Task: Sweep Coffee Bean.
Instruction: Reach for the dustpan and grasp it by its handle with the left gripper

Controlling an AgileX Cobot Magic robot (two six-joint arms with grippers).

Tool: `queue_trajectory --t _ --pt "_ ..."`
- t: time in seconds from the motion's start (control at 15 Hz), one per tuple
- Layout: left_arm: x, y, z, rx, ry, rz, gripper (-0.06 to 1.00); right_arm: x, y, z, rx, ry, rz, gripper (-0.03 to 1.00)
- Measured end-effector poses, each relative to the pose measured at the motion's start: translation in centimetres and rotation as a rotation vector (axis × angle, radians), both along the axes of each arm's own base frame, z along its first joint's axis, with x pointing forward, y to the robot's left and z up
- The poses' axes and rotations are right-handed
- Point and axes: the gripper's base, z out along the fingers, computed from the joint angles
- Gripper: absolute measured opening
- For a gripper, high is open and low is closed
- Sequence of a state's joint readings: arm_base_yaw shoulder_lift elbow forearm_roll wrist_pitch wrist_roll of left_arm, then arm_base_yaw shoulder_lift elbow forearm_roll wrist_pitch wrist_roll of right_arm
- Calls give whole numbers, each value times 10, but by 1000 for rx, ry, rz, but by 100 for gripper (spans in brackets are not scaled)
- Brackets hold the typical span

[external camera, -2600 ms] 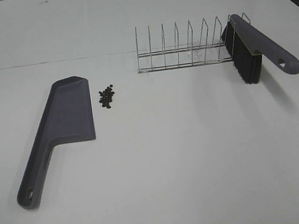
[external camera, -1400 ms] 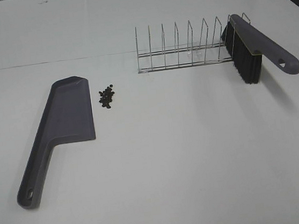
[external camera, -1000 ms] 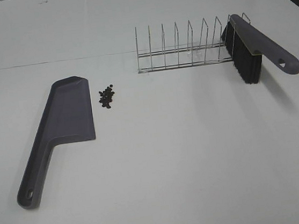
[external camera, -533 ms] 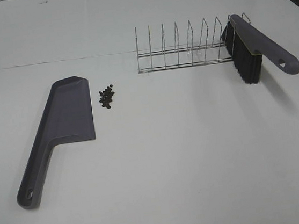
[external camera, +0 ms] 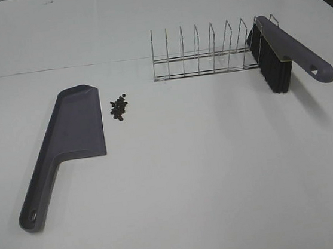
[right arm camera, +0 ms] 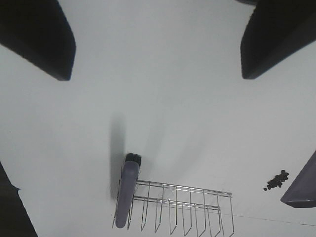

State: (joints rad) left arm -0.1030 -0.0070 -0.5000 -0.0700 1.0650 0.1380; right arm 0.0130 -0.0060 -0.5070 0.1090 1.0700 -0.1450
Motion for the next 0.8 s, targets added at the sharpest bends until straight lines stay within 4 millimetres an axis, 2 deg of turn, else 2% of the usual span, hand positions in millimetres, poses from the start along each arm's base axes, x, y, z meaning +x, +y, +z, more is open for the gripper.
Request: queue_trajectory --t 0.8 --pt "0 0 0 0 0 0 48 0 0 0 0 0 0 76"
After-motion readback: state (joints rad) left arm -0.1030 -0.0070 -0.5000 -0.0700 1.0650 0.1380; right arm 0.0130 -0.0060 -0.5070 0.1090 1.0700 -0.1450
